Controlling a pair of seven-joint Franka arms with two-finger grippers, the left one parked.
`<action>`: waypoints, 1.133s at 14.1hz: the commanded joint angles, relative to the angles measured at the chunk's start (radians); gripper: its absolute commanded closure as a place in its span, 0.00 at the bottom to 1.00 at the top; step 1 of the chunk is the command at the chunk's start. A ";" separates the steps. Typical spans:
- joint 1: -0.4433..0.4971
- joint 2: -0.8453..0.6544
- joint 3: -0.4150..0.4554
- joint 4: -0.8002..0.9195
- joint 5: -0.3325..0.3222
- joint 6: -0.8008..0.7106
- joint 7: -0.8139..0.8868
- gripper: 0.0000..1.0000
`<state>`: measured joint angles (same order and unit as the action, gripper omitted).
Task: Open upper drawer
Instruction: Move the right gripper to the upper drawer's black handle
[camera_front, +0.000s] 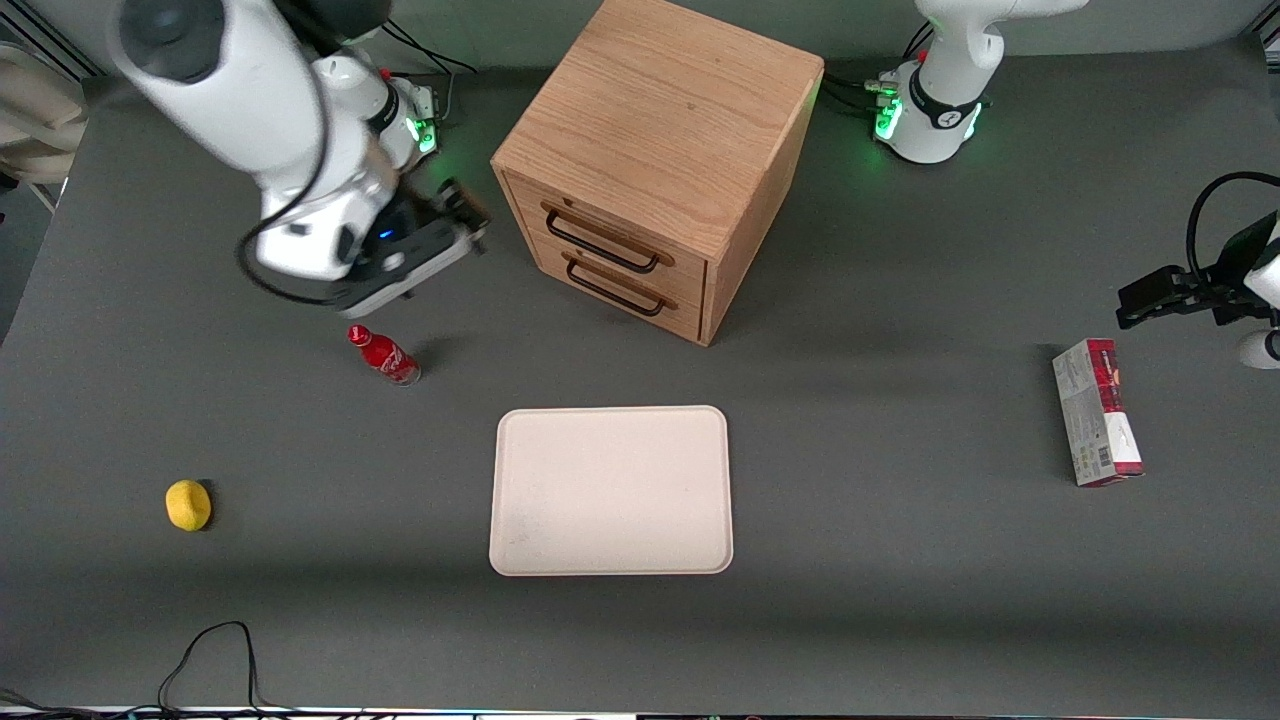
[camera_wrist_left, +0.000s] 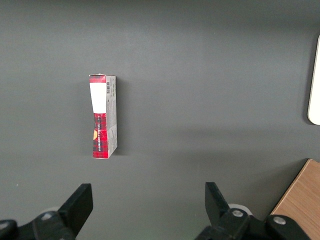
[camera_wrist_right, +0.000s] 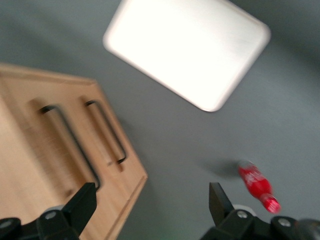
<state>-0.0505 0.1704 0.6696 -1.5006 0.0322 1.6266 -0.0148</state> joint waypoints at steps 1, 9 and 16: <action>0.003 0.067 0.102 0.043 0.003 -0.030 -0.141 0.00; 0.017 0.256 0.168 0.011 0.017 -0.021 -0.332 0.00; 0.018 0.343 0.182 -0.030 0.015 0.021 -0.333 0.00</action>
<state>-0.0330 0.5097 0.8441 -1.5220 0.0325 1.6198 -0.3270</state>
